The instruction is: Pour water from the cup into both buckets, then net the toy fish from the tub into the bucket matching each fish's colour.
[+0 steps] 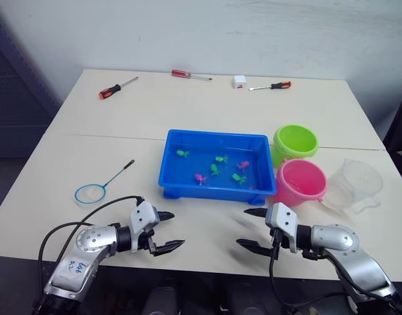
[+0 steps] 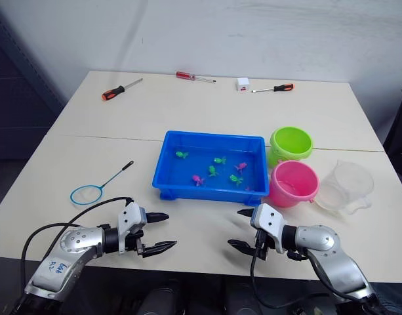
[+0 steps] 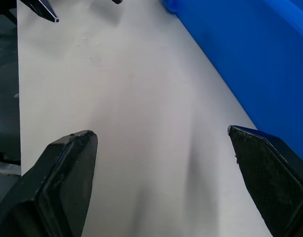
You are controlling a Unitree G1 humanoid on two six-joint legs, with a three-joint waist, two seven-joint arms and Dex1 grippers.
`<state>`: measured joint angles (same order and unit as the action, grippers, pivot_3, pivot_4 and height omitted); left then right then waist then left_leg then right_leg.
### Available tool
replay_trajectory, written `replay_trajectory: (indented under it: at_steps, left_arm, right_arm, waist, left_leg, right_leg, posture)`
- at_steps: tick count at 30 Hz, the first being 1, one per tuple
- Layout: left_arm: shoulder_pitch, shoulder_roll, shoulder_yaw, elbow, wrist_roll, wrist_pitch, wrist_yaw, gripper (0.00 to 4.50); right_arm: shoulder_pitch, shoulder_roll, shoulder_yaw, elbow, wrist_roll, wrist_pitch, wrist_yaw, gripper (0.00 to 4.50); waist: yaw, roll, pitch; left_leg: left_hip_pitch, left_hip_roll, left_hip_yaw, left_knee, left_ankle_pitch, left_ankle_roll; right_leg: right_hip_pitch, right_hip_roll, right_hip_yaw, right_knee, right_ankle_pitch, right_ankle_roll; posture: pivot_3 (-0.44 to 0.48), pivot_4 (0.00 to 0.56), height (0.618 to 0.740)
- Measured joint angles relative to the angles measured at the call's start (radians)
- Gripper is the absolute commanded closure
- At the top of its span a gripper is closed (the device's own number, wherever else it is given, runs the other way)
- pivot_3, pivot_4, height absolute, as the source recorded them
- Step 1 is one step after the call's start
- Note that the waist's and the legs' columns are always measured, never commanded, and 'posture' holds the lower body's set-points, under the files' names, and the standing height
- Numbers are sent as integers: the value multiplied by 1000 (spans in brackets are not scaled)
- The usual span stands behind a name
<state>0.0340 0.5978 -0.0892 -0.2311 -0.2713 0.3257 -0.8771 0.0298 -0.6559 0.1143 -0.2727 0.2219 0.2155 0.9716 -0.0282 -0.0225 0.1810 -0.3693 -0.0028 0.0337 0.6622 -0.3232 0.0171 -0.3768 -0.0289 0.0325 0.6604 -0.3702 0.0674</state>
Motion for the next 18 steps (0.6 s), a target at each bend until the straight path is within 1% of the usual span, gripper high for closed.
replay_trajectory:
  at_steps: [5, 8, 11, 13, 16, 18]
  left_arm:
    - [-2, -3, -11, -2, -3, 13, -3, 45]
    - [-35, -20, -28, -48, -80, 95, -30, 45]
    - [-114, -27, -21, -101, -223, 211, -79, 45]
    - [-164, -18, 4, -132, -295, 262, -104, 45]
    - [-323, -12, 28, -131, -408, 356, -134, 45]
    - [-405, -13, 51, -117, -450, 381, -142, 45]
  right_arm:
    - [12, 0, -5, -5, 0, 2, -13, 0]
    - [69, 8, -60, -70, 53, 73, -65, 0]
    - [177, 42, -194, -213, 183, 181, -136, 0]
    - [227, 55, -267, -272, 235, 225, -183, 0]
    - [377, 128, -464, -348, 312, 275, -294, 0]
    - [424, 155, -559, -365, 345, 300, -353, 0]
  waist:
    - [0, 0, 0]
    - [4, 1, 0]
    - [8, 1, 0]
    - [4, 1, 0]
    - [8, 1, 0]
    - [5, 1, 0]
  left_leg:
    - [0, 0, 0, 0, 0, 0]
    - [-1, 0, -1, 0, 0, 0]
    - [-2, 0, -2, 0, 0, 0]
    - [-2, 0, -2, 0, 0, -1]
    - [-1, -1, -3, 0, 1, -2]
    - [-1, -1, -3, 0, 1, -2]
  right_leg:
    - [0, 0, 0, 0, 0, 0]
    - [0, -1, -1, 0, 0, 0]
    - [0, 0, -3, -1, 0, 0]
    - [1, 0, -3, -1, 0, 0]
    - [2, 0, -3, 0, 0, 0]
    - [2, 0, -3, -1, 0, 0]
  posture:
    - [0, 150, 740]
    - [0, 150, 740]
    - [0, 150, 740]
    - [0, 150, 740]
    - [0, 150, 740]
    - [0, 150, 740]
